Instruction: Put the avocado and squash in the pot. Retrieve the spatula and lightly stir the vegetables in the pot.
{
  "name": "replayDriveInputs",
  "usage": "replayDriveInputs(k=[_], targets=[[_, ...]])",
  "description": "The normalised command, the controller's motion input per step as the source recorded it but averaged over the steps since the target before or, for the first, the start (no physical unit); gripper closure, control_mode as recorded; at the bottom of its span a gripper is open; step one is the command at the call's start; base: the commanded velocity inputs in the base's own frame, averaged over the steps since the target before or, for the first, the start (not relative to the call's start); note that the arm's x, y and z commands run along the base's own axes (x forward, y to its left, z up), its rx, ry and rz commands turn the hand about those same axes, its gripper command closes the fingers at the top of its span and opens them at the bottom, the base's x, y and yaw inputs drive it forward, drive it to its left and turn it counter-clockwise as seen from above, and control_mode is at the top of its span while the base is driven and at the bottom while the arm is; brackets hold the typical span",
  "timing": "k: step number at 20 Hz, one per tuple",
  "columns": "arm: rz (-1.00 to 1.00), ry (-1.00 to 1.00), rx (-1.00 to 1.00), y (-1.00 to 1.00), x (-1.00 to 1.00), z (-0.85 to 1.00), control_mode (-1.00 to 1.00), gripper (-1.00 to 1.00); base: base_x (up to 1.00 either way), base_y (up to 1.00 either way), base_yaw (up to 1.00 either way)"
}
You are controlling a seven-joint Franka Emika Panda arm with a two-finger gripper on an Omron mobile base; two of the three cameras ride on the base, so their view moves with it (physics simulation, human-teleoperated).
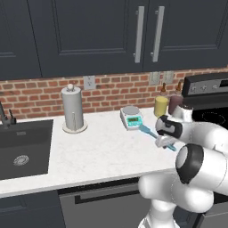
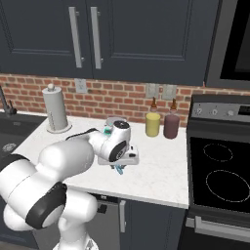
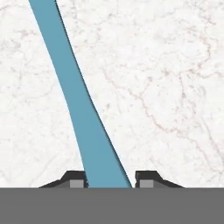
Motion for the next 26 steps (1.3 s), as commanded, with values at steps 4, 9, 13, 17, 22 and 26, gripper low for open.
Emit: replayDriveInputs(k=[4,9,13,17,22,26], targets=[[0.02,0.03,0.0,0.0,-0.04,0.82,-1.0,1.0,0.0,0.0,0.0],[0.04,-0.05,0.0,0.13,-0.4,0.38,-1.0,1.0,0.0,0.0,0.0],[0.08,-0.16,0.0,0.39,-0.18,0.28,-1.0,1.0,0.0,0.0,0.0],[0.14,-0.12,0.0,0.72,-0.04,0.27,-1.0,1.0,0.0,0.0,0.0],[0.19,0.0,0.0,0.8,0.0,0.35,-1.0,1.0,0.0,0.0,0.0],[0.2,-0.02,0.0,0.56,0.0,0.37,-1.0,1.0,0.0,0.0,0.0]])
